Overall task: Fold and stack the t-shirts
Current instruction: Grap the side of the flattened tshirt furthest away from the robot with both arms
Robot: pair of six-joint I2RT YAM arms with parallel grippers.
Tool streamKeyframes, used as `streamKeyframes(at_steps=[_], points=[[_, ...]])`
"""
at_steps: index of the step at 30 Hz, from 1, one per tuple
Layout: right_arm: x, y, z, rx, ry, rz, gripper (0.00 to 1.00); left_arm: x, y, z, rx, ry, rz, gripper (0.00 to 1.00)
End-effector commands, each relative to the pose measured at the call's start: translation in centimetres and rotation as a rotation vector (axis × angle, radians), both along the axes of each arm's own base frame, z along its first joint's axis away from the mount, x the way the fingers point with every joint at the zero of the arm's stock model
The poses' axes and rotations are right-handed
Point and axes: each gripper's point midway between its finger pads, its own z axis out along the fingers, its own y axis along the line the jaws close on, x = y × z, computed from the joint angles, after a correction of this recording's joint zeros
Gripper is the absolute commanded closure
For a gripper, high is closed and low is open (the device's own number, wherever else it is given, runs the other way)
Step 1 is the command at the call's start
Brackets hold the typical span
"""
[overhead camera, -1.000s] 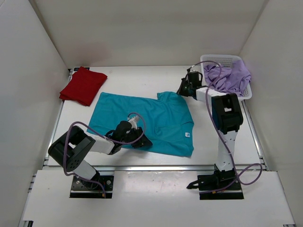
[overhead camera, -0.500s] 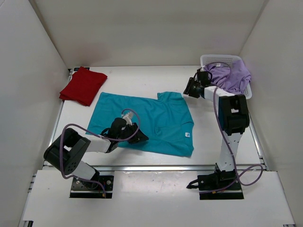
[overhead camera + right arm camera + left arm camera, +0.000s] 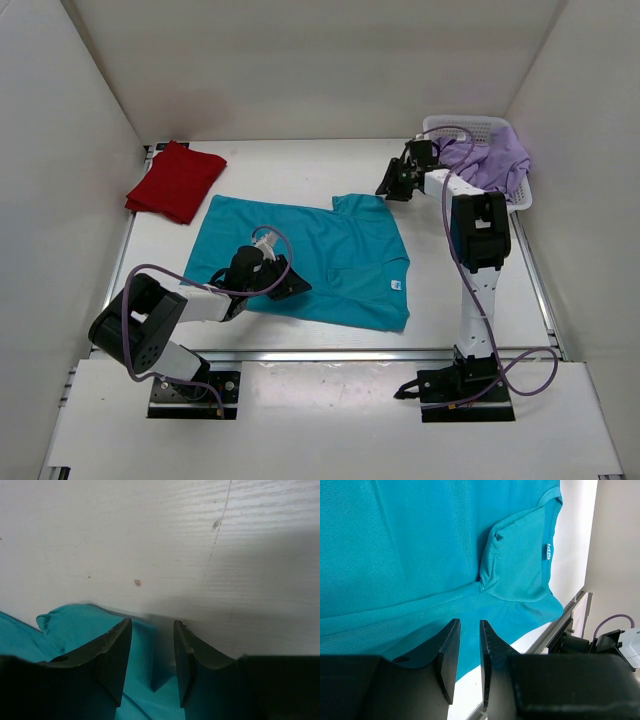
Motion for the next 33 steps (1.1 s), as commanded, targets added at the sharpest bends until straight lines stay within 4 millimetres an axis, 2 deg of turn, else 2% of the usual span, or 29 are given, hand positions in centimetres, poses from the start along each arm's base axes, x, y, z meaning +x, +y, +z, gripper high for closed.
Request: streamKeyframes(at_steps=[1,6,9,11,12,13,16,18,19,20,23,26,28,33], points=[[-0.7,0.5,-0.4,-0.004,0.045,0.016,0.63,0.9,-0.2,1.4,-0.021,-0.05,0.003,0.66],[0.3,1.8,-0.2,0.114,0.045,0.057,0.8,1.3,-0.4,1.6,-0.029,-0.046,0.0,0.67],[1.8,2.5,1.3,0.191,-0.008,0.079,0.91,1.4,0.1,1.3,-0.018,-0.042,0.018,0.66],[2.9,2.5,3.4,0.184,-0.101,0.076,0.98,1.4,-0.1,1.3,-0.022,-0.041,0.006,0.66],[3.2,2.5,4.1,0.176,-0.132,0.081,0.99,1.3,-0.2,1.2,-0.021,-0.036,0.004,0.66],[3.4,2.9,5.7,0.161,-0.194,0.097,1.0,1.3,-0.2,1.2,-0.018,-0.036,0.004,0.66],[3.0,3.2,9.3,0.101,-0.361,0.116,1.0,1.3,-0.6,1.3,-0.015,-0.043,-0.003,0.67],[1.8,3.3,11.1,0.045,-0.478,0.111,1.0,1.1,-0.6,0.9,-0.018,-0.029,-0.012,0.66],[1.9,2.6,12.2,0.032,-0.513,0.093,1.0,1.3,-0.5,1.0,-0.017,-0.033,-0.003,0.66],[1.3,2.4,11.6,0.023,-0.51,0.082,1.0,1.0,-0.3,0.5,-0.01,-0.018,-0.002,0.66],[0.6,0.7,9.3,0.028,-0.416,0.02,1.0,1.2,-0.3,0.9,-0.016,-0.036,0.006,0.66],[-1.6,-0.3,5.6,0.058,-0.334,-0.01,0.98,1.2,0.0,1.0,-0.016,-0.046,0.015,0.66],[-2.5,-1.2,4.0,0.079,-0.266,-0.04,1.0,1.3,0.2,0.9,-0.015,-0.042,0.024,0.67],[-5.1,-0.5,2.6,0.112,-0.178,-0.013,1.0,0.6,0.1,0.4,-0.011,-0.032,0.011,0.66]])
